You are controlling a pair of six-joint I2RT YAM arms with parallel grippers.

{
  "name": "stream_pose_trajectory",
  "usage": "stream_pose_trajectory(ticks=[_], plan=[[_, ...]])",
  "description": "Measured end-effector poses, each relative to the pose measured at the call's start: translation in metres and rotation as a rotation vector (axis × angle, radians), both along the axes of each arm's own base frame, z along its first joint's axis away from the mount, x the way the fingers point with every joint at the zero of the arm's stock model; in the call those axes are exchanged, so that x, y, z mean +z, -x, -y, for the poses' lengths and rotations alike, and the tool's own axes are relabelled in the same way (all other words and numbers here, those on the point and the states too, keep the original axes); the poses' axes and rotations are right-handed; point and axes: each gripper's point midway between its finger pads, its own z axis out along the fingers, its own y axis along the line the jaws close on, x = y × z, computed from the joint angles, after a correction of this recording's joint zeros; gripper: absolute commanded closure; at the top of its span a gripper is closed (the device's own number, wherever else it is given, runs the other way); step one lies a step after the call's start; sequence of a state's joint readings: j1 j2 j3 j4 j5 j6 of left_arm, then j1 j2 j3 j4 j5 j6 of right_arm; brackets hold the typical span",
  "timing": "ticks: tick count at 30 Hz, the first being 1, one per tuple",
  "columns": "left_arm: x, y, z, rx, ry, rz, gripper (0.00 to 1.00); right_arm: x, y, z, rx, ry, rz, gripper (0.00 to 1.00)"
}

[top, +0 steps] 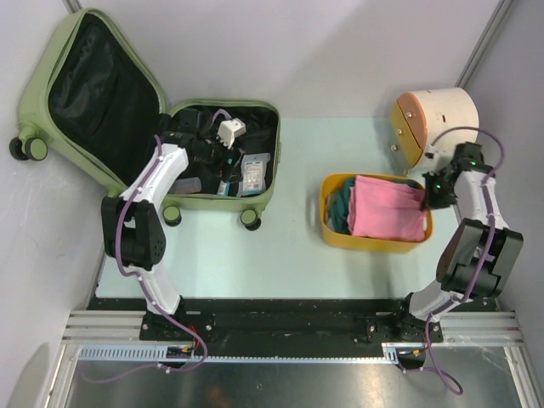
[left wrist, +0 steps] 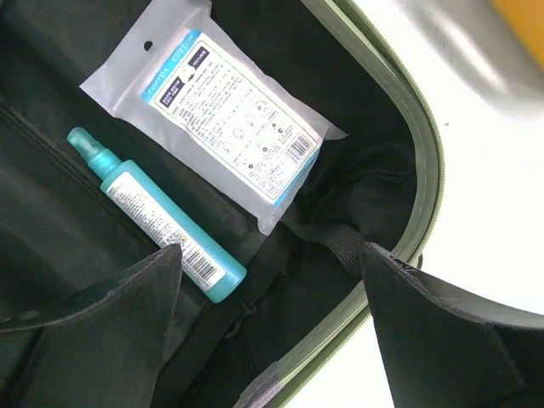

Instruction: Open, take out, and arrange the luggage

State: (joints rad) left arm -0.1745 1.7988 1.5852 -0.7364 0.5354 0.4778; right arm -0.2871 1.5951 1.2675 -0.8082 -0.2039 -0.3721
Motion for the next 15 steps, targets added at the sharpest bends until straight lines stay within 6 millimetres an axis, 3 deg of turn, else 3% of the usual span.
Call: stream_pose_trajectory(ticks=[2,3,5,7,10,15], plan=[[-0.002,0.001,0.000,0.000,0.000,-0.003,0.10,0.001,0.018,0.023,-0.014,0.028,-0.022,0.76],[-0.002,0.001,0.000,0.000,-0.001,-0.005,0.10,0.001,0.030,0.033,-0.011,0.044,-0.042,0.42],[-0.002,0.001,0.000,-0.001,0.000,-0.002,0.10,0.003,0.052,0.046,0.027,0.076,-0.086,0.20],[-0.002,0.000,0.001,-0.002,0.002,0.002,0.10,0.011,0.069,0.045,0.122,0.101,-0.106,0.13],[-0.001,-0.001,0.002,-0.005,0.004,0.005,0.10,0.035,0.077,0.033,0.281,0.148,-0.043,0.11],[-0.001,0.000,0.005,-0.013,0.005,0.007,0.10,0.078,0.062,0.006,0.505,0.208,0.109,0.11]])
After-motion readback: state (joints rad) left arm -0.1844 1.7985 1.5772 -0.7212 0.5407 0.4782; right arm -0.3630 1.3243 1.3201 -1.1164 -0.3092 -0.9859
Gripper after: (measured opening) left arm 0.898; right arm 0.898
